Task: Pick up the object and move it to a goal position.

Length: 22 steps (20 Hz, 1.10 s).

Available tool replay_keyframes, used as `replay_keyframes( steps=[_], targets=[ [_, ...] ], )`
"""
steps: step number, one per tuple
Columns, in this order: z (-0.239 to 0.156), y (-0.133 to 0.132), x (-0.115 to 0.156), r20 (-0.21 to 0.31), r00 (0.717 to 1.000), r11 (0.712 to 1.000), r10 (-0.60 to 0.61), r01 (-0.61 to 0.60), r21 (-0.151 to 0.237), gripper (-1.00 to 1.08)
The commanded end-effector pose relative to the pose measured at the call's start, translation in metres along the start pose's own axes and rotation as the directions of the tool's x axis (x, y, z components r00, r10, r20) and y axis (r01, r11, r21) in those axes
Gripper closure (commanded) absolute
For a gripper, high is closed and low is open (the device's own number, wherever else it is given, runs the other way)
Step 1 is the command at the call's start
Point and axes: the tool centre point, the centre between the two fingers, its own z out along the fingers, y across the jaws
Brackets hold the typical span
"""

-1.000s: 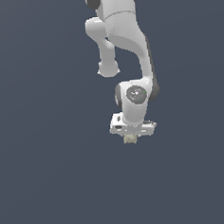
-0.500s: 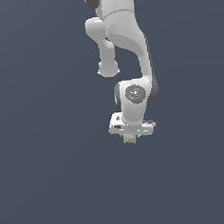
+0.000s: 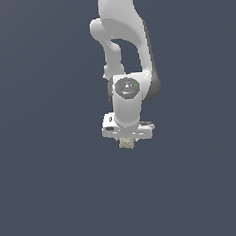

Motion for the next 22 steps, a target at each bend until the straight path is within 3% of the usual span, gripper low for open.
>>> replay_keyframes(
  steps=[1,14,22],
  targets=[
    [-0.022,0.019,0.006,-0.001,1.000,1.000,0.001,-0.001,0.001,1.08],
    [-0.139,0.120,0.043,-0.001,1.000,1.000,0.001,-0.001,0.001,1.08],
    [-0.185,0.160,0.060,-0.001,1.000,1.000,0.000,0.000,0.000,1.08]
  ],
)
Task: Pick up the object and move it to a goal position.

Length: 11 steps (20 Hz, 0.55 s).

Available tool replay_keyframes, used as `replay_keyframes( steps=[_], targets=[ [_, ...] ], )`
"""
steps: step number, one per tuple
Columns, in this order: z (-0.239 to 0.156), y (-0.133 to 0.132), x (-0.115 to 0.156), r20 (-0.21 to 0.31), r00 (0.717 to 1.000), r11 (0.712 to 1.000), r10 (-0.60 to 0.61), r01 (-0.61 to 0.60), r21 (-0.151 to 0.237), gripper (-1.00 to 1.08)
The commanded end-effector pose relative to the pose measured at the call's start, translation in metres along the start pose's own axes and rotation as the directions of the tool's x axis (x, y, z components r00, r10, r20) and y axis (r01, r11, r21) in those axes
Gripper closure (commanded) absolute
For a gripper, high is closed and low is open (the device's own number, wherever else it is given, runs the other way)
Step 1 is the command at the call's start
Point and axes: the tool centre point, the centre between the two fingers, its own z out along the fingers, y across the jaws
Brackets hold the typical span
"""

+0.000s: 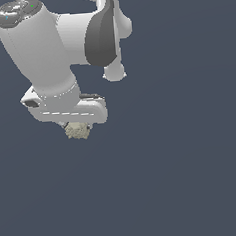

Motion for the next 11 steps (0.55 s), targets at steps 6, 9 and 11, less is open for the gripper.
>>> replay_keyframes(
  steps=[6,9,11],
  targets=[
    [-0.021,0.018,0.009,0.001,1.000,1.000,-0.001,0.001,0.000,1.08],
    [-0.024,0.020,0.010,0.001,1.000,1.000,-0.001,0.001,0.000,1.08],
    [-0.025,0.021,0.011,0.001,1.000,1.000,-0.001,0.001,0.000,1.08]
  ],
)
